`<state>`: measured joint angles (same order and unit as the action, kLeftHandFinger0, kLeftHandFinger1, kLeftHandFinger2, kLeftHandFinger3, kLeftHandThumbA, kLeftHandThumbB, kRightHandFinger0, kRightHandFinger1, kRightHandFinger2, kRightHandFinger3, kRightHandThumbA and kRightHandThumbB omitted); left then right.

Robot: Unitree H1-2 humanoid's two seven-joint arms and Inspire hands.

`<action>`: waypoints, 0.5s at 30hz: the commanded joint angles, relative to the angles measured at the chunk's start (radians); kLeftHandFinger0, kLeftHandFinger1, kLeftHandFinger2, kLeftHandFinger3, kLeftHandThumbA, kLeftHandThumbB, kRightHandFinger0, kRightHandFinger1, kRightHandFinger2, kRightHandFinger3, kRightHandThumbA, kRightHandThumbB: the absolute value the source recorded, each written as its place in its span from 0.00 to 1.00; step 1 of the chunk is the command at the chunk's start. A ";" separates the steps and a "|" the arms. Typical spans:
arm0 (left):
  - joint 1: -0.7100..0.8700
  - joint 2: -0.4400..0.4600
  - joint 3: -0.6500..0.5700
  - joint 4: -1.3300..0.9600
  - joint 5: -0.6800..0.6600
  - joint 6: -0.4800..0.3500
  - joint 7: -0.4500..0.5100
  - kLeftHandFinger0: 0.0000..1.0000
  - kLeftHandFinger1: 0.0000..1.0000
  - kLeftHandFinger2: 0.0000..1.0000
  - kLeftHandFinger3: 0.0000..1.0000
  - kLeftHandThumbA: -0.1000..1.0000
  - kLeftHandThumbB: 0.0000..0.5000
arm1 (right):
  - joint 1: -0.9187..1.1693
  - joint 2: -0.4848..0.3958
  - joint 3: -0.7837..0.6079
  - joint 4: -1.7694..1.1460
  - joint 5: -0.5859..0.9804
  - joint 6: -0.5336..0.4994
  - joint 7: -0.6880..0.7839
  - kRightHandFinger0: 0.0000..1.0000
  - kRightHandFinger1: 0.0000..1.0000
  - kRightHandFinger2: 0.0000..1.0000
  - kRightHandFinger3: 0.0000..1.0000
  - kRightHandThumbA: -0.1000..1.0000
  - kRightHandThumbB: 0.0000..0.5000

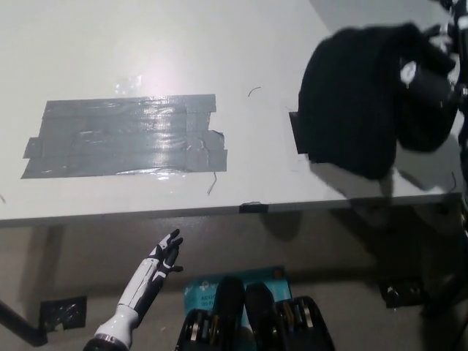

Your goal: A person hands a black t-shirt to the robot and rhe robot picks it up with its right hand and places it on the black spot on the desk infron tof it

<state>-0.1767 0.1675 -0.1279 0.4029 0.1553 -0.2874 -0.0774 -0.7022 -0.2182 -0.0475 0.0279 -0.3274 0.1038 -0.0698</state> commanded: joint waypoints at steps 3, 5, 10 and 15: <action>-0.011 0.008 -0.005 -0.037 0.007 -0.001 -0.013 0.80 1.00 1.00 1.00 1.00 1.00 | -0.311 -0.040 0.025 0.254 -0.133 -0.242 -0.231 0.00 0.39 0.87 0.98 0.00 0.25; -0.012 0.010 -0.006 -0.035 0.010 -0.005 -0.014 0.79 1.00 1.00 1.00 1.00 1.00 | -0.336 -0.065 0.062 0.306 -0.102 -0.178 -0.099 0.14 0.58 0.99 1.00 0.06 0.41; -0.011 0.012 -0.006 -0.051 0.020 0.006 -0.011 0.76 1.00 1.00 1.00 1.00 1.00 | -0.333 -0.144 0.253 0.335 -0.070 0.038 0.322 0.87 1.00 1.00 1.00 0.34 0.75; -0.022 0.009 -0.002 -0.047 0.008 0.005 -0.014 0.79 1.00 1.00 1.00 1.00 1.00 | -0.243 -0.182 0.482 0.372 -0.204 0.054 0.481 1.00 1.00 1.00 1.00 0.58 0.91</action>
<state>-0.1768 0.1674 -0.1282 0.4020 0.1556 -0.2863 -0.0820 -0.9224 -0.3160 0.2183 0.3788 -0.4073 0.0922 0.0683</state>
